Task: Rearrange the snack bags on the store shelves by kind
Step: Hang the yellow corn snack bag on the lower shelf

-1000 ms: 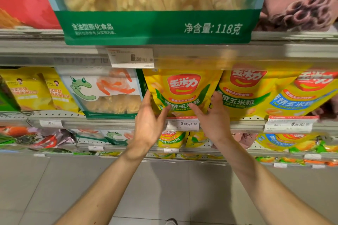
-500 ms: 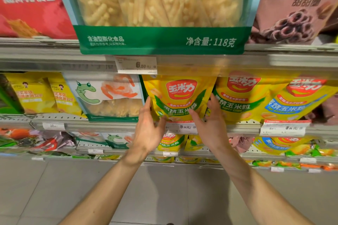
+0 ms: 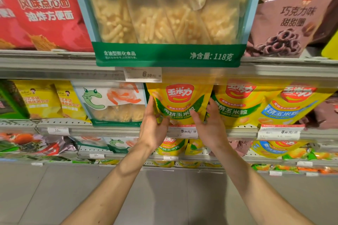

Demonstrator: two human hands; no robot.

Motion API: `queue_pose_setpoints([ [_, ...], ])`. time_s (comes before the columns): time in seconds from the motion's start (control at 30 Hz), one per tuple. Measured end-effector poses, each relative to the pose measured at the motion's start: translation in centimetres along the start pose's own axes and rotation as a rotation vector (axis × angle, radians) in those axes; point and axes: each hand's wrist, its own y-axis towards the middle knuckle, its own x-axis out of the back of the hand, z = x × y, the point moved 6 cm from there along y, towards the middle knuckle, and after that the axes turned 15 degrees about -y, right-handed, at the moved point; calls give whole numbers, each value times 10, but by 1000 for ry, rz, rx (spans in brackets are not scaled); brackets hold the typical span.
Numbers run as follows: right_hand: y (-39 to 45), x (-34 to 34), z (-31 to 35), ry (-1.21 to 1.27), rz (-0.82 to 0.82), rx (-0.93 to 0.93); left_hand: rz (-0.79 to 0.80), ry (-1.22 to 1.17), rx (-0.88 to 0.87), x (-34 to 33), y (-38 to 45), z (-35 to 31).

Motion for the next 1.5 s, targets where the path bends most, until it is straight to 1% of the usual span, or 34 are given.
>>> queue_pose_setpoints([
  [0.17, 1, 2, -6, -40, 45, -26, 114, 44, 105, -6, 3, 3],
  [0.33, -4, 7, -5, -39, 59, -48, 155, 46, 127, -1, 1, -3],
  [0.47, -8, 11, -6, -36, 71, -103, 70, 63, 90, 10, -1, -11],
  [0.63, -16, 28, -1, 12, 101, -136, -59, 10, 65, 19, -18, -29],
  [0.73, -28, 42, 10, 51, 148, -116, -104, -60, 69, 22, -36, -41],
  [0.87, -53, 71, 29, 50, 203, -66, -120, -56, 64, 24, -70, -68],
  [1.0, -89, 116, 50, 46, 199, 43, -59, 24, 14, 28, -112, -106],
  [1.1, -116, 154, 61, 89, 140, 108, -37, 31, -59, 36, -146, -136],
  [1.27, -145, 208, 72, 142, 60, 145, -83, 64, -235, 55, -179, -185],
  [1.37, -147, 230, 82, 131, -19, 194, -118, 65, -317, 61, -185, -217],
  [1.5, -142, 258, 107, 191, -120, 215, -166, 75, -428, 67, -180, -258],
])
